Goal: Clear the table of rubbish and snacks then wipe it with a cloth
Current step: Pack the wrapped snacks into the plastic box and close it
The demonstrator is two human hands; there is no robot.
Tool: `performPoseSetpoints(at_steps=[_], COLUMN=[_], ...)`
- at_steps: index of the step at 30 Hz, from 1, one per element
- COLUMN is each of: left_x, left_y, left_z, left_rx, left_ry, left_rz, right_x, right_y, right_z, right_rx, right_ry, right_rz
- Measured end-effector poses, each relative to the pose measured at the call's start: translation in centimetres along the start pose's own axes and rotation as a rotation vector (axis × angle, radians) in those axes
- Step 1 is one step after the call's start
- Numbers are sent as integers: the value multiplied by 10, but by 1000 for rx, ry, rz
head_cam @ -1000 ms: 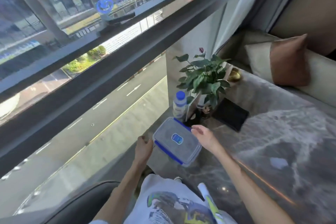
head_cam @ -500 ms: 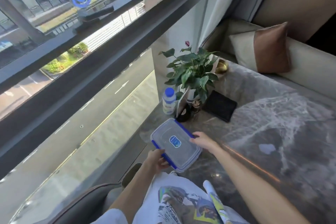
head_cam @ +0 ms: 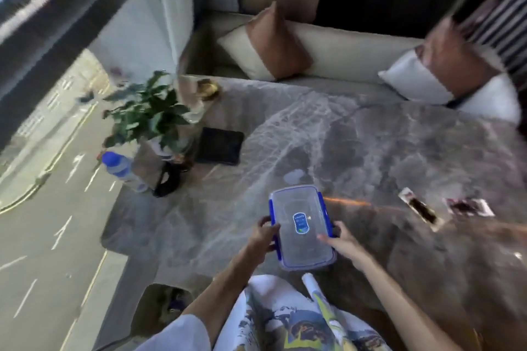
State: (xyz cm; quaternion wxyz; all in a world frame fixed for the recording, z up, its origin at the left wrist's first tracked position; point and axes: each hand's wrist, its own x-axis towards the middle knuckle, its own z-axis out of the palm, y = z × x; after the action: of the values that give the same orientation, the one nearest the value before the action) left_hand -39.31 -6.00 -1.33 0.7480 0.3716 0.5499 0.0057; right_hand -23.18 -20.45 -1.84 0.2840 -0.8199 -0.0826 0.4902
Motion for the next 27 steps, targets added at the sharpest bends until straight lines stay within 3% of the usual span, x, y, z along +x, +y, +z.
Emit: performPoseSetpoints(at_steps=[5, 10, 18, 22, 24, 27], left_x=[8, 21, 23, 24, 26, 33], left_y=[-28, -55, -79, -90, -95, -102], left_z=[104, 160, 180, 174, 177, 188], left_rx=[134, 199, 141, 38, -29, -46], left_ry=[-50, -35, 8, -60, -10, 199], left_rz=[-3, 6, -4, 10, 52, 139], right_x=[-6, 1, 9, 16, 18, 20], right_y=[78, 123, 144, 140, 138, 136], right_z=[-80, -119, -141, -137, -129, -122], right_rx=[106, 164, 183, 422, 554, 590], right_ry=[52, 38, 41, 62, 82, 154], right_rz=[81, 99, 99, 109, 137, 153])
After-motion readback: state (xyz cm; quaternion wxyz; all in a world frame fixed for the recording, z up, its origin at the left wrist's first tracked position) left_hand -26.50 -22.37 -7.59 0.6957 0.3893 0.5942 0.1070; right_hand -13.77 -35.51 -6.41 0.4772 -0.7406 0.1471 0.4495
